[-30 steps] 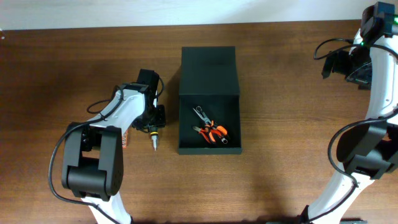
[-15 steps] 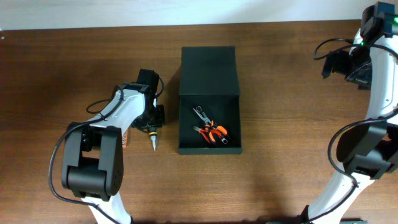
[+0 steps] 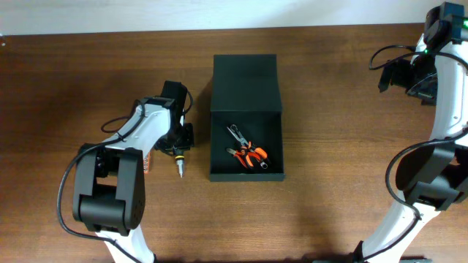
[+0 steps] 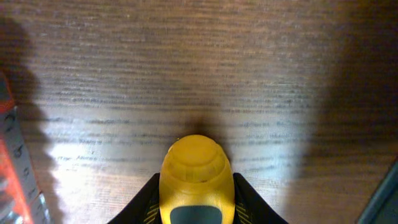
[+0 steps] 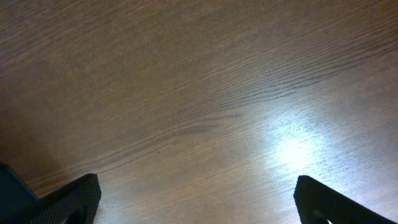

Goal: Pack container
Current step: 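Move the left gripper over the screwdriver and close on its handle, then lift the screwdriver with the left gripper and carry it over the box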

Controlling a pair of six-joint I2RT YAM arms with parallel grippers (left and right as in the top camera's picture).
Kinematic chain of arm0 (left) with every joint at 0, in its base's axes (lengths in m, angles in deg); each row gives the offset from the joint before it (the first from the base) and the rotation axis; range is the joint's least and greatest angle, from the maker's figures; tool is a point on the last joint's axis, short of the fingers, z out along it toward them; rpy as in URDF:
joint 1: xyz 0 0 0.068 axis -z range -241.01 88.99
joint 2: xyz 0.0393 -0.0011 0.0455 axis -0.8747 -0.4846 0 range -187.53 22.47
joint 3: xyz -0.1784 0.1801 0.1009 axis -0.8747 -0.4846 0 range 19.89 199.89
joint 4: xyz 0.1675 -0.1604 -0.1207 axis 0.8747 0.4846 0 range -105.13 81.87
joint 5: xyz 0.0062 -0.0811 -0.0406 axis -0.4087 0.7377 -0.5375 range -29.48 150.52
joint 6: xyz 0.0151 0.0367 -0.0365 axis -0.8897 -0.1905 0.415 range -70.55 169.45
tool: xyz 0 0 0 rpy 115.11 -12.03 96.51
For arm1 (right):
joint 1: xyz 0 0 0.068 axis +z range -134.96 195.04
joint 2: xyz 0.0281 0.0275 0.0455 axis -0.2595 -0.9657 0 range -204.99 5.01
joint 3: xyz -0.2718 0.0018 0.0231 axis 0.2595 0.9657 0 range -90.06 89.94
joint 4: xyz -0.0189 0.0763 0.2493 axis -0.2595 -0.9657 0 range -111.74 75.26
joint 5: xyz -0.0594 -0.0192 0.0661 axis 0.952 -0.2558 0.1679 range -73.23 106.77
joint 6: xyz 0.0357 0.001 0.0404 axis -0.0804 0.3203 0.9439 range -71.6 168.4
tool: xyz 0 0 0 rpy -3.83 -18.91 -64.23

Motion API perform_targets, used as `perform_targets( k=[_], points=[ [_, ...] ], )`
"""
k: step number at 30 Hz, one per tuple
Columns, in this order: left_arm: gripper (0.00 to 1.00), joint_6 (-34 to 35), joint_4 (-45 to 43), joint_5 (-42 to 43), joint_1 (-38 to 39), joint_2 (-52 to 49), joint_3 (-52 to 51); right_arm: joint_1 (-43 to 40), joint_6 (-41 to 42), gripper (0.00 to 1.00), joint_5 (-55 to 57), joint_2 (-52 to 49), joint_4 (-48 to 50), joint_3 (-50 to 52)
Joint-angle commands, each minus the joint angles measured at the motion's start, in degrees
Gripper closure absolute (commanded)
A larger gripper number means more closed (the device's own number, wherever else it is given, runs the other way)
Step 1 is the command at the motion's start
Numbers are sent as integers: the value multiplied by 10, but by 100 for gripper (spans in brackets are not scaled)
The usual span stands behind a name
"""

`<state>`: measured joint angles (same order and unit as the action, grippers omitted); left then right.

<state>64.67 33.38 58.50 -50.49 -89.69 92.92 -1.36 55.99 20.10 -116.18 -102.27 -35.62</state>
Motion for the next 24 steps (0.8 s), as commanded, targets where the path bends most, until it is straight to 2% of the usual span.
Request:
perform_targets(
  k=[1, 9, 14, 16, 21, 24],
  points=[
    [73, -28, 28, -9, -2, -6, 61, 3, 7, 1, -5, 0, 2, 3],
    [74, -92, 157, -5, 1, 1, 270, 3, 7, 1, -5, 0, 2, 3],
    [75, -175, 223, 3, 35, 18, 404, 3, 7, 1, -5, 0, 2, 3],
    [75, -202, 227, 36, 52, 26, 430, 3, 7, 1, -5, 0, 2, 3],
    [74, -247, 216, 178, 107, 38, 450, 3, 7, 1, -5, 0, 2, 3],
    [74, -279, 216, 202, 152, 37, 450, 3, 7, 1, -5, 0, 2, 3]
  ],
)
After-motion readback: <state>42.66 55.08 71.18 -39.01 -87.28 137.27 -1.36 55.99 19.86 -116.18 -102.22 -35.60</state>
